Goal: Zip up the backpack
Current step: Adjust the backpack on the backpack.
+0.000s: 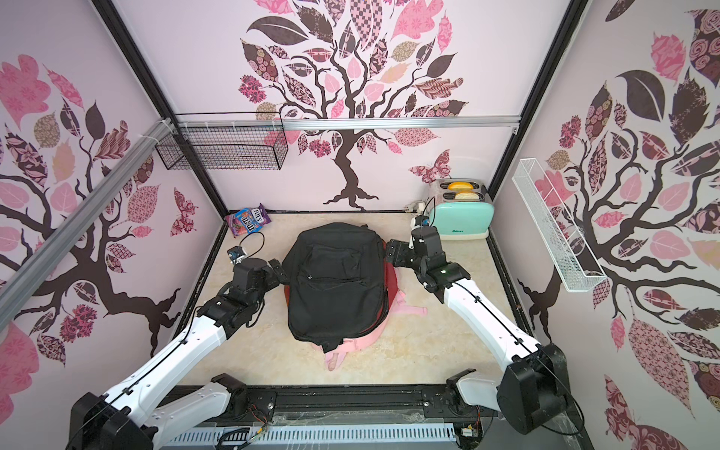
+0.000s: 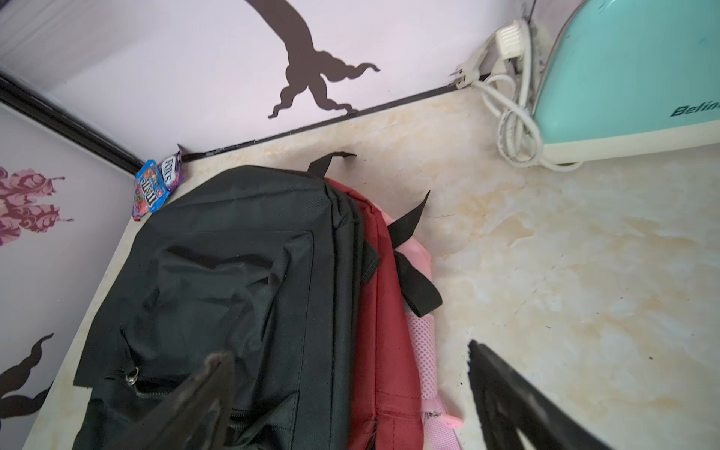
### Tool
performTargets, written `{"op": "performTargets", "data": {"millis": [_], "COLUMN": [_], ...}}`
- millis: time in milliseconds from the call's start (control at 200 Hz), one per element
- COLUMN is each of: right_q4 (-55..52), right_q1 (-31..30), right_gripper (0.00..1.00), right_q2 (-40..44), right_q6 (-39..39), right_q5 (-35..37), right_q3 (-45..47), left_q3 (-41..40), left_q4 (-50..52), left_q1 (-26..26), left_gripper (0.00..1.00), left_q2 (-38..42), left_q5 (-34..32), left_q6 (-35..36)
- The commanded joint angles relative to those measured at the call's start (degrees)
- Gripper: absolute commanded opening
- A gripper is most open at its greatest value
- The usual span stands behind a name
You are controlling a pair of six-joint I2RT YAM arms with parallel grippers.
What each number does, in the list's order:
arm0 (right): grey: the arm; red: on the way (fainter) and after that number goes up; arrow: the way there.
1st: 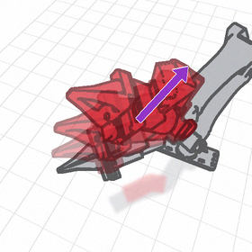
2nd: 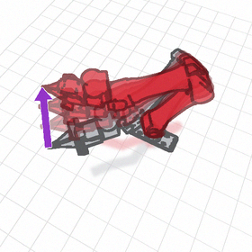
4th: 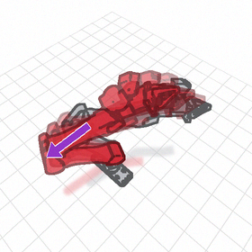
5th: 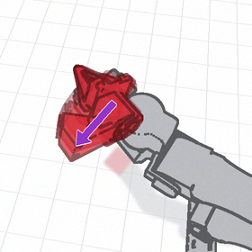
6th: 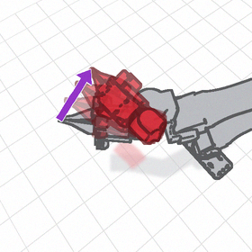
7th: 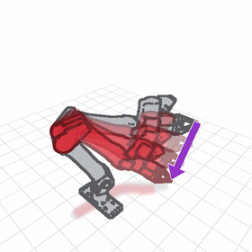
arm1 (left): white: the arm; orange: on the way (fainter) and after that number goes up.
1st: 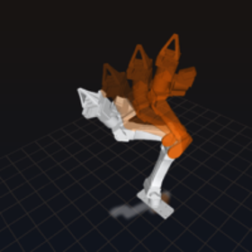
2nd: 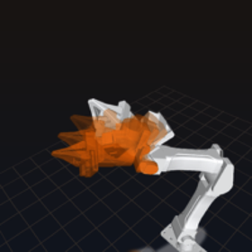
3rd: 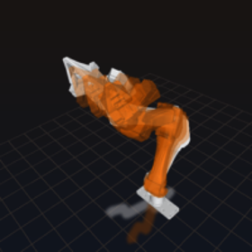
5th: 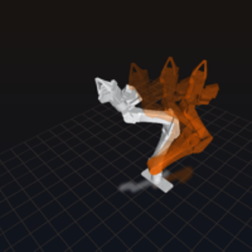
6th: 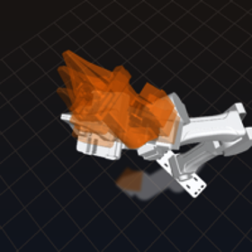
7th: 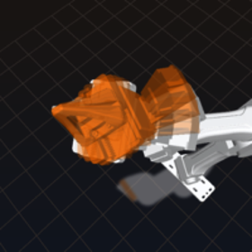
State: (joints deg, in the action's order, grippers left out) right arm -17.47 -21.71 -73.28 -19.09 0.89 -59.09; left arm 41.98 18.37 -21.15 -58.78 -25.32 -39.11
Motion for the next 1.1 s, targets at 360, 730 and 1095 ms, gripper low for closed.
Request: {"op": "performTargets", "data": {"millis": [360, 730, 1095], "right_q4": [0.07, 3.2, 3.7], "right_q1": [-0.08, -0.03, -0.05], "right_gripper": [0.88, 0.81, 0.41], "right_q2": [-8.93, -15.47, -19.87], "right_q6": [-5.33, -5.87, -5.17], "right_q5": [-11.3, -17.94, -20.9], "right_q3": [0.64, 1.38, -0.18], "left_q3": [-3.97, -7.05, -5.38], "left_q4": [-5.33, -16.36, -20.04], "left_q1": [3.13, 8.48, 10.94], "left_gripper": [0.98, 0.98, 0.93], "left_q2": [-3.72, -6.53, -12.41], "left_q5": [17.69, 31.77, 39.35], "left_q6": [0.34, -2.0, -1.56]}}
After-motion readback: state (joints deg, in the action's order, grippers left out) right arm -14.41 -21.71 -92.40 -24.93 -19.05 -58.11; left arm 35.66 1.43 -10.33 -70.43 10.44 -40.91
